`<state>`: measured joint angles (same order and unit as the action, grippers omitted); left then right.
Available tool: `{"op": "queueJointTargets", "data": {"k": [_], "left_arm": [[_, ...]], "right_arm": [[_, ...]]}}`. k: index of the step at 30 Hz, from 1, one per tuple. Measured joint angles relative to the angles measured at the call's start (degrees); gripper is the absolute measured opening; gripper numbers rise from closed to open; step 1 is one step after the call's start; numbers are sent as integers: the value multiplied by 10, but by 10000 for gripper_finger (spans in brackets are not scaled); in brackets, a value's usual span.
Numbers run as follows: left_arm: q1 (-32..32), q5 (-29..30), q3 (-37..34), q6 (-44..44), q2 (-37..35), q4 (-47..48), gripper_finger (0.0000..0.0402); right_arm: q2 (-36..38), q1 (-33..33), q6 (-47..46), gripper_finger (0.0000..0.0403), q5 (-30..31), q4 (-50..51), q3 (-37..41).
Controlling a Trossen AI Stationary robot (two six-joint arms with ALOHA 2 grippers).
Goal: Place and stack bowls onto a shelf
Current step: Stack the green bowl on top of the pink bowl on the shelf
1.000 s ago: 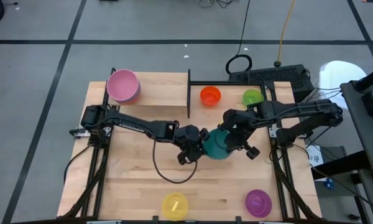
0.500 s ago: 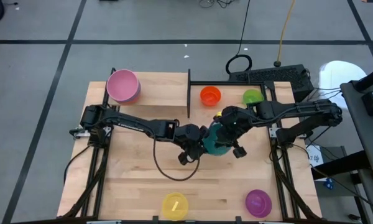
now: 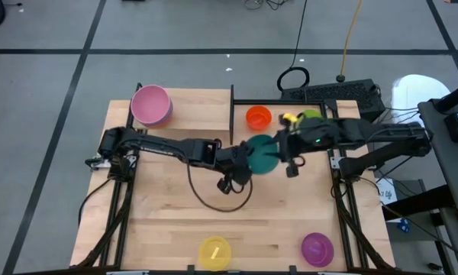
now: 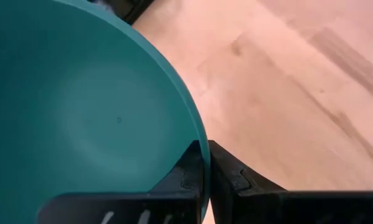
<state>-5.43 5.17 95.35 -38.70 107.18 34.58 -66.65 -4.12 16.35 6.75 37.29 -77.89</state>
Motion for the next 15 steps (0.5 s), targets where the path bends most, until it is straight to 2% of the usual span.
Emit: {"op": "queueJointTargets", "data": {"k": [4, 9, 15], "left_arm": [[11, 42, 43, 39, 0, 52, 7], [24, 117, 126, 60, 0, 119, 7], [55, 158, 250, 136, 0, 231, 7]], "right_arm": [[39, 0, -5, 125, 39, -2, 0], [79, 0, -6, 122, 41, 4, 0], [117, 0, -2, 122, 42, 22, 0]]}}
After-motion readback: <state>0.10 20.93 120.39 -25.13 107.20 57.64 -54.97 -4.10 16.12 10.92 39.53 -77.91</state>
